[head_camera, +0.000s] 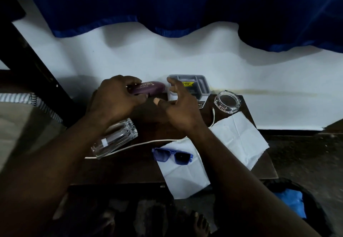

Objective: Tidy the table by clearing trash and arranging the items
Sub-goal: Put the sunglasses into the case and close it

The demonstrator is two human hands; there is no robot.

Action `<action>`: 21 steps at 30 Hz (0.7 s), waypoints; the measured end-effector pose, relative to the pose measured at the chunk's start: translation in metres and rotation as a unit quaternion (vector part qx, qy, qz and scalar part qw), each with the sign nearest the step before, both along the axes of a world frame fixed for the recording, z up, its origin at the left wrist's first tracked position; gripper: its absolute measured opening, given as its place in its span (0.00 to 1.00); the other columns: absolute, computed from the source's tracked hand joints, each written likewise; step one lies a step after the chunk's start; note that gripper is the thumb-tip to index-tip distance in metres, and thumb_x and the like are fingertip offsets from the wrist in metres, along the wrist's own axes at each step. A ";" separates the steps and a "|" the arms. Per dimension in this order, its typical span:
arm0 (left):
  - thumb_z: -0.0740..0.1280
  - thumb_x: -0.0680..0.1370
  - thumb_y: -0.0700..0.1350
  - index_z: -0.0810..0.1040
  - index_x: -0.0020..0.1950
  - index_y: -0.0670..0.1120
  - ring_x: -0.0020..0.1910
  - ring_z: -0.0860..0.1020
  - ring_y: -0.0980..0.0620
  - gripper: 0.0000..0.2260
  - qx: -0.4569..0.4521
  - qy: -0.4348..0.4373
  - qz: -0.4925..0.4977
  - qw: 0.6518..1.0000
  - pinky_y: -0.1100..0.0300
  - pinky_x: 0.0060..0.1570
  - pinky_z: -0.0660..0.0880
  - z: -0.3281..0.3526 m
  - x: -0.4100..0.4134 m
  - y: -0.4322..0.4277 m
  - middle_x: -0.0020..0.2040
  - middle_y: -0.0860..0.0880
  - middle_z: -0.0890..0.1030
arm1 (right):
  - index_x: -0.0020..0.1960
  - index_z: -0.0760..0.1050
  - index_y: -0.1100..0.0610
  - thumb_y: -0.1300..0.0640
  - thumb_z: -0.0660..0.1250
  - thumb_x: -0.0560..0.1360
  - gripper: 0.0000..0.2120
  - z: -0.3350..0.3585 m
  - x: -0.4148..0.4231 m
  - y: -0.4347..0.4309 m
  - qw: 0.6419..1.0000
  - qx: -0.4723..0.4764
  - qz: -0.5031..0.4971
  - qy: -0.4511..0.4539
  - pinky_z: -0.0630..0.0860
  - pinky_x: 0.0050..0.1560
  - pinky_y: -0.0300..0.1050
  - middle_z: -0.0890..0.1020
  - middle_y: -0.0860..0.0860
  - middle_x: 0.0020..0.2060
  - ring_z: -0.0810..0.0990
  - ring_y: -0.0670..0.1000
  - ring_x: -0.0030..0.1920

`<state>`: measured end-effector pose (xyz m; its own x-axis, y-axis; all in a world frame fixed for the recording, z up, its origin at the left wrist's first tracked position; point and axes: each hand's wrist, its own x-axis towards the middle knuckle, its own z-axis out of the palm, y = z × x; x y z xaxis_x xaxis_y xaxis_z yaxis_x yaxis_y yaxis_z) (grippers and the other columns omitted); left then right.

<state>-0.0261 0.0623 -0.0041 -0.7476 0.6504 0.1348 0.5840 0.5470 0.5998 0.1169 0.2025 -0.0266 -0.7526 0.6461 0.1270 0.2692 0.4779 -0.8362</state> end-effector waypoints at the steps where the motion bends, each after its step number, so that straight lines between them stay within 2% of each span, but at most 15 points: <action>1: 0.67 0.61 0.67 0.81 0.63 0.59 0.52 0.82 0.55 0.31 0.001 -0.019 -0.002 1.000 0.51 0.60 0.78 0.000 0.003 -0.004 0.57 0.58 0.85 | 0.76 0.69 0.46 0.47 0.77 0.73 0.34 0.000 0.000 0.000 1.000 -0.009 0.000 0.003 0.70 0.65 0.38 0.78 0.48 0.70 0.76 0.48 0.69; 3: 0.69 0.62 0.67 0.80 0.63 0.61 0.53 0.82 0.58 0.30 0.006 -0.044 -0.016 0.999 0.51 0.62 0.78 -0.004 0.009 -0.011 0.55 0.60 0.85 | 0.75 0.70 0.46 0.51 0.77 0.74 0.33 0.000 0.000 -0.001 0.999 -0.051 0.003 0.016 0.74 0.65 0.42 0.79 0.49 0.67 0.78 0.48 0.67; 5: 0.71 0.62 0.65 0.80 0.63 0.61 0.53 0.82 0.61 0.29 0.027 -0.075 -0.028 0.996 0.52 0.62 0.78 -0.008 0.014 -0.016 0.55 0.62 0.85 | 0.73 0.72 0.46 0.56 0.77 0.75 0.29 0.001 -0.001 -0.003 0.992 -0.116 0.020 0.032 0.80 0.63 0.52 0.80 0.48 0.63 0.80 0.49 0.63; 6: 0.72 0.62 0.64 0.81 0.63 0.61 0.53 0.82 0.61 0.29 0.043 -0.096 -0.029 0.994 0.52 0.63 0.78 -0.009 0.015 -0.019 0.54 0.62 0.85 | 0.72 0.74 0.47 0.58 0.76 0.75 0.27 0.001 -0.001 -0.003 0.988 -0.148 0.035 0.041 0.82 0.60 0.55 0.81 0.46 0.60 0.82 0.49 0.61; 9: 0.76 0.59 0.59 0.83 0.62 0.57 0.55 0.84 0.56 0.30 0.123 -0.186 -0.024 0.975 0.52 0.62 0.79 -0.006 0.014 -0.028 0.55 0.57 0.85 | 0.66 0.79 0.51 0.62 0.76 0.74 0.21 0.004 -0.001 -0.004 0.965 -0.234 0.094 0.077 0.85 0.53 0.51 0.83 0.46 0.55 0.84 0.52 0.57; 11: 0.79 0.60 0.48 0.82 0.62 0.54 0.56 0.83 0.52 0.30 0.201 -0.275 -0.017 0.940 0.55 0.58 0.80 -0.003 0.014 -0.031 0.58 0.51 0.84 | 0.63 0.80 0.51 0.63 0.78 0.73 0.21 0.006 -0.002 -0.005 0.953 -0.262 0.115 0.096 0.84 0.55 0.51 0.83 0.47 0.54 0.84 0.53 0.57; 14: 0.79 0.66 0.36 0.80 0.60 0.47 0.49 0.82 0.50 0.24 0.325 -0.429 0.032 0.842 0.58 0.48 0.79 -0.001 0.019 -0.024 0.53 0.45 0.82 | 0.59 0.80 0.51 0.65 0.78 0.72 0.19 0.007 -0.003 -0.004 0.945 -0.283 0.097 0.130 0.84 0.54 0.48 0.84 0.47 0.51 0.84 0.49 0.53; 16: 0.76 0.71 0.33 0.79 0.60 0.42 0.48 0.83 0.49 0.19 0.371 -0.514 0.063 0.771 0.60 0.49 0.81 -0.001 0.025 -0.015 0.50 0.44 0.83 | 0.59 0.79 0.54 0.66 0.77 0.73 0.17 0.009 -0.003 -0.003 0.944 -0.286 0.077 0.146 0.83 0.51 0.45 0.83 0.49 0.50 0.84 0.49 0.51; 17: 0.75 0.71 0.34 0.80 0.59 0.41 0.49 0.84 0.49 0.17 0.378 -0.540 0.068 0.749 0.60 0.51 0.82 -0.002 0.026 -0.011 0.50 0.44 0.84 | 0.59 0.79 0.55 0.67 0.76 0.74 0.17 0.010 -0.003 -0.003 0.944 -0.285 0.065 0.153 0.83 0.50 0.44 0.83 0.50 0.51 0.84 0.50 0.51; 19: 0.76 0.68 0.37 0.82 0.56 0.40 0.50 0.84 0.49 0.17 0.383 -0.567 0.062 0.727 0.58 0.53 0.82 -0.002 0.027 -0.003 0.50 0.44 0.85 | 0.61 0.78 0.57 0.67 0.75 0.75 0.16 0.012 -0.003 0.000 0.944 -0.285 0.045 0.159 0.83 0.48 0.43 0.82 0.52 0.51 0.83 0.51 0.51; 21: 0.77 0.66 0.40 0.82 0.53 0.41 0.50 0.84 0.50 0.16 0.377 -0.572 0.041 0.727 0.57 0.52 0.82 -0.002 0.022 0.001 0.50 0.44 0.85 | 0.61 0.77 0.57 0.66 0.74 0.75 0.16 0.014 -0.002 0.003 0.946 -0.283 0.029 0.156 0.83 0.51 0.47 0.82 0.53 0.52 0.82 0.52 0.52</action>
<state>-0.0044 0.0635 -0.0065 -0.6835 0.6611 -0.3094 -0.5483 -0.1852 0.8155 0.1150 0.2052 -0.0129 -0.7718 0.6358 -0.0049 -0.0467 -0.0642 -0.9968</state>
